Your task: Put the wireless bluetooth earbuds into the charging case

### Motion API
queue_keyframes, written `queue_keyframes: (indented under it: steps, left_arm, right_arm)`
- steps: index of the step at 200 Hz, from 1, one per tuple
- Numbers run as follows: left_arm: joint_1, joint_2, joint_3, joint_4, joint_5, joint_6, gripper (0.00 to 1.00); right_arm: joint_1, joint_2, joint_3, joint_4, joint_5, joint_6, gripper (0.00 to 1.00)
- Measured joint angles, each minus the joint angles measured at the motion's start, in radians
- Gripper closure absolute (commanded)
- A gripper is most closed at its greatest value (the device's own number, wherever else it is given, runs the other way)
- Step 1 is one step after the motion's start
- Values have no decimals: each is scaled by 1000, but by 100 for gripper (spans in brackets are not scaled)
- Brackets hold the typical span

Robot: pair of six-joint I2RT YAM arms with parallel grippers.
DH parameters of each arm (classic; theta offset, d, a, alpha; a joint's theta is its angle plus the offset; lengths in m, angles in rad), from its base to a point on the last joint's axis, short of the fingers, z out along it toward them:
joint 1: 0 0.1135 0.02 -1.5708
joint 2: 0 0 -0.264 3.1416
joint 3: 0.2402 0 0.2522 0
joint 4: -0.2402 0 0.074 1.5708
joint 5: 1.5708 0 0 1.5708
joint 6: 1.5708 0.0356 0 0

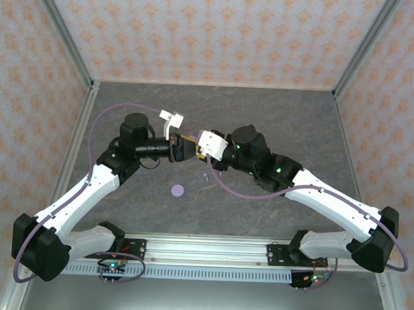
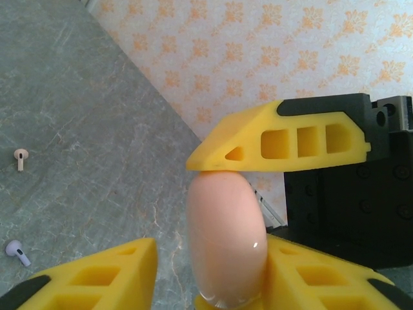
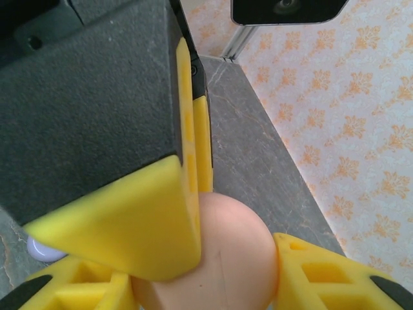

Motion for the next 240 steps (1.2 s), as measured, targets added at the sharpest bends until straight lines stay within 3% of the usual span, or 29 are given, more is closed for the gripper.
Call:
queue_keyframes:
  steps: [61, 99, 145, 193, 240]
  left_arm:
    - [-8, 5, 18, -32, 10, 41, 75]
    - [-14, 4, 21, -39, -8, 65, 80]
    - [-14, -33, 7, -32, -137, 94, 87]
    - [-14, -153, -143, 122, -245, 120, 95]
    - [-24, -226, -232, 241, -288, 146, 99]
  right_arm:
    - [0, 0, -7, -1, 8, 6, 53]
    - [0, 0, -7, -8, 29, 51, 32]
    - [-6, -79, -32, -21, 34, 161, 0]
    - [-121, -214, -114, 14, -106, 441, 1]
    - [-196, -179, -131, 124, -280, 718, 1]
